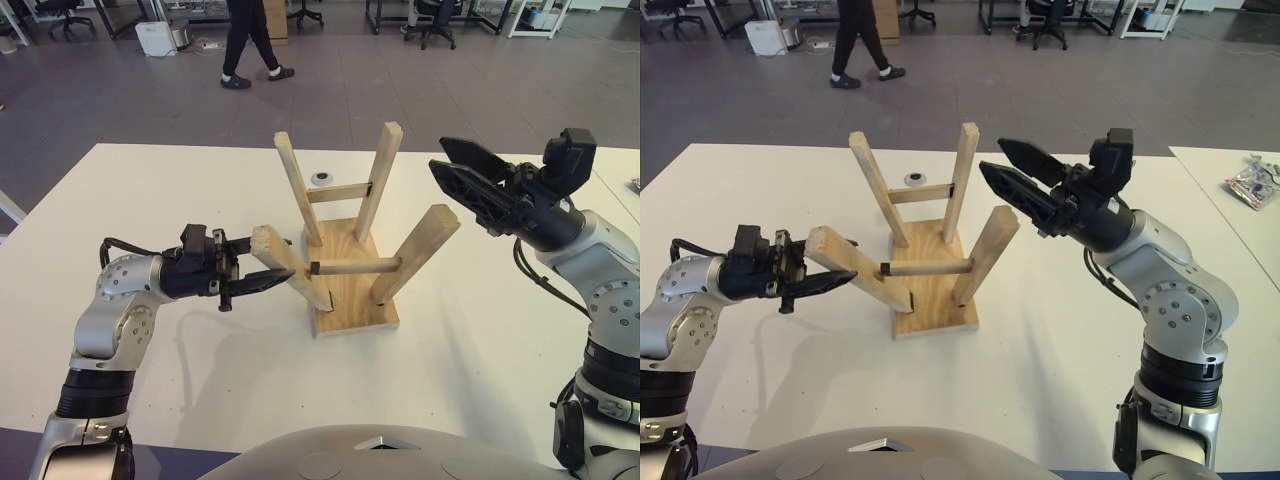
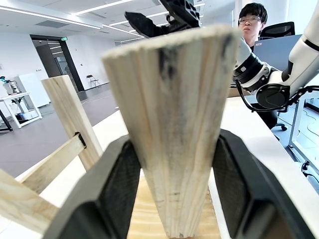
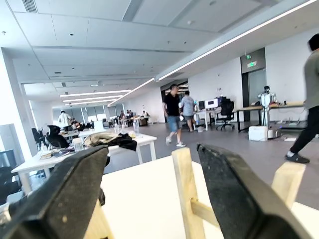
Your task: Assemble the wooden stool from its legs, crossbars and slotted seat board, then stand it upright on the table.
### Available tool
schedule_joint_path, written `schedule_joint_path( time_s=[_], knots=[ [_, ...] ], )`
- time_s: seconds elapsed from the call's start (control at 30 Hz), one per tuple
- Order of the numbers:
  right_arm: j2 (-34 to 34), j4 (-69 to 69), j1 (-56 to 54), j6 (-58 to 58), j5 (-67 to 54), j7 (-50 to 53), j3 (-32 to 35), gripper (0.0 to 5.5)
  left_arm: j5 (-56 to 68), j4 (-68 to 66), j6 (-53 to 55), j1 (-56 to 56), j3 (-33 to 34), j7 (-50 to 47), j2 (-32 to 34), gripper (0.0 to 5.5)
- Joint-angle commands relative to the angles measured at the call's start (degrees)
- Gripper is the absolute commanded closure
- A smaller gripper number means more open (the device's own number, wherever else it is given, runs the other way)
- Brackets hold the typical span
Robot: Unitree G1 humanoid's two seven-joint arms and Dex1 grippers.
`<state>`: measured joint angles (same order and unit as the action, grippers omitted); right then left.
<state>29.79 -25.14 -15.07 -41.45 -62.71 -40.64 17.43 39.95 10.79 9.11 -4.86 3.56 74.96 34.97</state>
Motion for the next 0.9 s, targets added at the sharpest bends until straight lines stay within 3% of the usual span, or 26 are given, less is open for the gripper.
schedule_joint_path(
  time_s=[0.03,0.17,0.33,0.47,0.77,0.9],
  knots=[
    [0.14,5.49,-0.51,1.08,5.20,-1.54,-4.47,2.17,-3.10,-2.42,3.99,1.04,-2.43,-0.98,1.87,3.47],
    [-0.39,10.96,-2.65,1.69,8.98,-4.61,-9.25,2.17,-4.41,-2.90,4.81,-0.70,-4.35,-1.10,1.99,3.47],
    [-0.64,8.49,0.01,0.50,9.35,-6.34,-14.02,2.17,-9.52,-0.67,11.79,-2.36,-8.97,-9.98,4.15,3.47],
    [-0.80,7.80,0.72,0.76,8.86,-5.82,-14.40,2.17,-11.38,2.43,15.73,-0.62,-12.65,-12.83,7.00,3.47],
    [-0.50,7.75,0.95,1.86,8.78,-4.15,-13.08,2.17,-16.26,8.14,10.26,9.59,-17.23,-20.42,7.32,3.47],
    [-1.05,8.07,-0.13,2.08,8.58,-3.51,-13.34,2.17,-12.35,5.55,7.97,10.10,-17.82,-18.03,7.59,3.47]
  ],
)
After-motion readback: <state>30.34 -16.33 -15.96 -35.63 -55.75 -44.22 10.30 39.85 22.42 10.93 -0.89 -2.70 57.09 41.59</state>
